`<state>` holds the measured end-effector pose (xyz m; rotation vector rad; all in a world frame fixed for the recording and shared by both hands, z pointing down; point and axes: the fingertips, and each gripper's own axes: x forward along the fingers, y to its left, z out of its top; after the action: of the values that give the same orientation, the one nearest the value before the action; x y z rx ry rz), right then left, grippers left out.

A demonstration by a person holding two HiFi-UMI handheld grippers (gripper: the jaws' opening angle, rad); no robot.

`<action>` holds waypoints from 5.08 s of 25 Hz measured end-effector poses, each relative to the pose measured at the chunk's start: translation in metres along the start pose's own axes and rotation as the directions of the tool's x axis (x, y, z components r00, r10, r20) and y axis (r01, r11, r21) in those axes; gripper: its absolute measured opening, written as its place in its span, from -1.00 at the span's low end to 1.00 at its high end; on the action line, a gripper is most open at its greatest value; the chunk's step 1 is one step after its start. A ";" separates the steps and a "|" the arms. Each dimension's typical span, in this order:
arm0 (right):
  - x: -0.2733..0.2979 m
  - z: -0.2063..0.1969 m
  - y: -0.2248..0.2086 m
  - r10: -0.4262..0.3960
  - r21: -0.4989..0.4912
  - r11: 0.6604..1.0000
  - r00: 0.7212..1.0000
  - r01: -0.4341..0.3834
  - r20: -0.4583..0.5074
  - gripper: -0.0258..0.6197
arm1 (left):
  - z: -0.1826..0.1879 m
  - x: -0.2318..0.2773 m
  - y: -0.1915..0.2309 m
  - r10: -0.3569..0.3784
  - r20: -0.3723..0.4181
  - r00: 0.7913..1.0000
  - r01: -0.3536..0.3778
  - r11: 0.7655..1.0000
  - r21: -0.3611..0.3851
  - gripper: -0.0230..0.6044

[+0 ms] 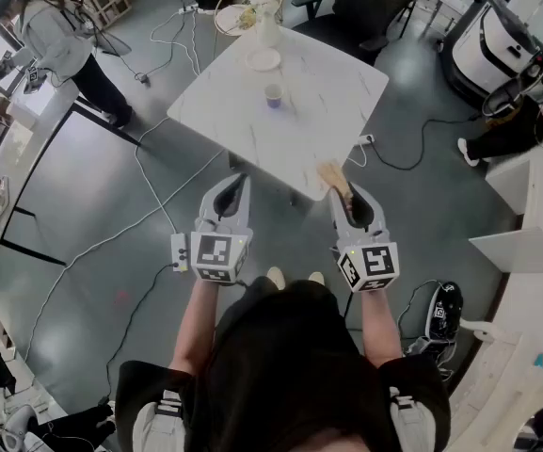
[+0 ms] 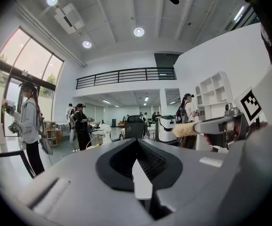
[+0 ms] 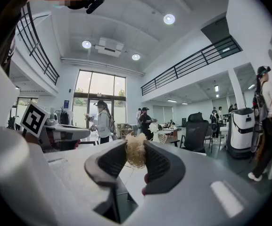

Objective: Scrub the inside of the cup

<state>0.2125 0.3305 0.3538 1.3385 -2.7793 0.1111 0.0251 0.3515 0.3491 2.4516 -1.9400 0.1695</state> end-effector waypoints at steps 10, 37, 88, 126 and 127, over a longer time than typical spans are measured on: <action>0.016 0.000 0.010 0.014 0.054 0.998 1.000 -0.014 0.007 -0.58 | 0.001 0.000 0.012 0.004 0.006 1.000 -0.004 1.000 0.013 -0.91; 0.165 -0.009 -0.016 0.104 0.075 0.992 0.994 -0.101 -0.044 -0.58 | -0.018 0.088 0.099 0.089 -0.027 0.996 -0.090 0.996 -0.016 -0.91; 0.412 -0.115 -0.123 -0.069 0.205 0.970 0.953 0.134 -0.296 -0.58 | -0.158 0.391 0.178 -0.371 -0.273 0.887 0.349 0.928 -0.128 -0.91; 0.429 -0.182 -0.146 -0.120 0.245 0.939 0.899 0.240 -0.421 -0.58 | -0.289 0.432 0.126 -0.583 -0.454 0.674 0.603 0.789 -0.117 0.23; 0.429 -0.184 -0.148 -0.121 0.248 0.938 0.898 0.244 -0.423 -0.58 | -0.289 0.433 0.124 -0.588 -0.453 0.670 0.609 0.784 -0.117 0.23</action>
<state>0.0645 -0.0786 0.5778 1.4346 -2.3403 0.7331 -0.0202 -0.0759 0.6690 2.5954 -0.8799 0.7139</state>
